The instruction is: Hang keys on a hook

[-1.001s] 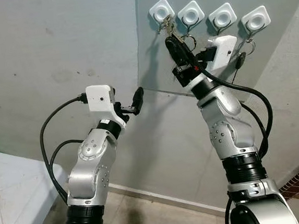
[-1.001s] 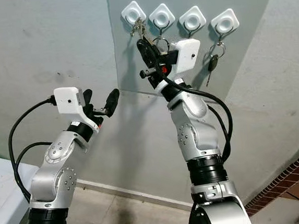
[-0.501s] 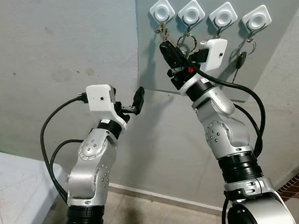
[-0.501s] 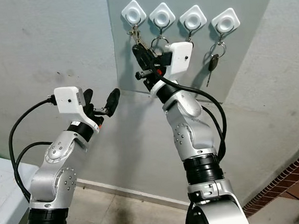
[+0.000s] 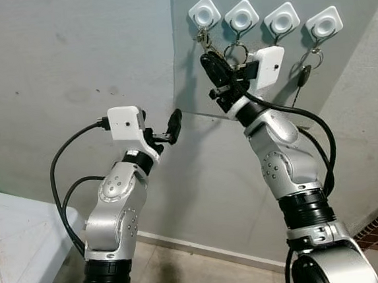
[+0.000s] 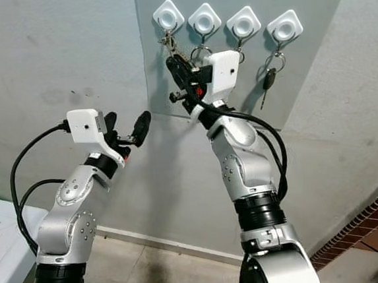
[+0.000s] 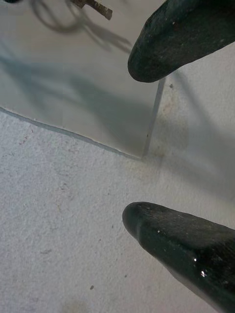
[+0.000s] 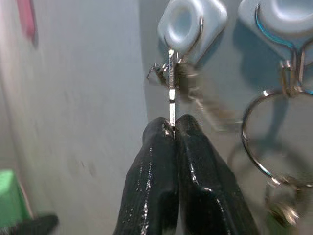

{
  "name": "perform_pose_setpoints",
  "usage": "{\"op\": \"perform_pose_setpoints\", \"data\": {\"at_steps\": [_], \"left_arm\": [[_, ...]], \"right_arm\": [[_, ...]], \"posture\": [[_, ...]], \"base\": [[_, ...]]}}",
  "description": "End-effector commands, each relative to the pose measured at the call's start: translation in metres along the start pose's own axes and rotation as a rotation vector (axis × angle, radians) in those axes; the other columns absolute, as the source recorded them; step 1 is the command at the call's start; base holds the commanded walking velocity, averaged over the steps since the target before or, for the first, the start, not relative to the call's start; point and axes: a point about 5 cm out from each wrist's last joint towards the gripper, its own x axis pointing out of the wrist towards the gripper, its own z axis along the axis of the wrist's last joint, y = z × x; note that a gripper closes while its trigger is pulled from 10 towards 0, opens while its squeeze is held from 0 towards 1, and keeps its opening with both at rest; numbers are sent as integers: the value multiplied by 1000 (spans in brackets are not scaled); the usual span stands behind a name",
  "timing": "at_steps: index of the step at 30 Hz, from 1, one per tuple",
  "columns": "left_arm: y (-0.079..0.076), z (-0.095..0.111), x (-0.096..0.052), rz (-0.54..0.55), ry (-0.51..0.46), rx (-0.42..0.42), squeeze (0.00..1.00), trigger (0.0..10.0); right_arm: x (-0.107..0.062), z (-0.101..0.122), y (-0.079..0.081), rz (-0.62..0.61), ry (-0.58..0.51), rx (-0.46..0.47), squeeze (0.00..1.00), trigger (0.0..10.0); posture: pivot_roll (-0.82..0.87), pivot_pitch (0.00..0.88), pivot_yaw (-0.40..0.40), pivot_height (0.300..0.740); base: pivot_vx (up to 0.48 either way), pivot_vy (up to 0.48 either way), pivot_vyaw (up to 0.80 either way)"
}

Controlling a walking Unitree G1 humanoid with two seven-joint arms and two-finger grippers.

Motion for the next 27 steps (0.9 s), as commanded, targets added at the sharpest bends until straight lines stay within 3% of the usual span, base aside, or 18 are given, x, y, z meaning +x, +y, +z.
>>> {"op": "perform_pose_setpoints", "data": {"at_steps": [1,11,12,18,24,27], "left_arm": [[-1,3,0,-5,-6,1,0,10000],[-2,2,0,-4,-3,-5,0,10000],[-1,2,0,-2,-3,-4,0,10000],[-1,2,-1,7,-4,0,0,10000],[1,1,-1,34,-5,12,0,10000],[1,0,-2,36,-4,15,0,10000]], "right_arm": [[-4,-20,5,29,101,-1,0,10000],[-6,-26,9,41,128,17,0,10000],[-6,-26,9,46,124,30,1000,10000],[-7,-24,12,72,97,71,1000,10000],[-10,-14,12,76,-28,106,1000,10000],[-11,-14,12,79,-33,126,1000,10000]], "posture": [[55,61,-55,724],[55,64,-53,724],[55,64,-53,724],[58,65,-55,724],[58,67,-58,724],[59,66,-59,724]], "base": [[0,0,0],[0,0,0],[0,0,0],[0,0,0],[0,0,0],[0,0,0]]}}
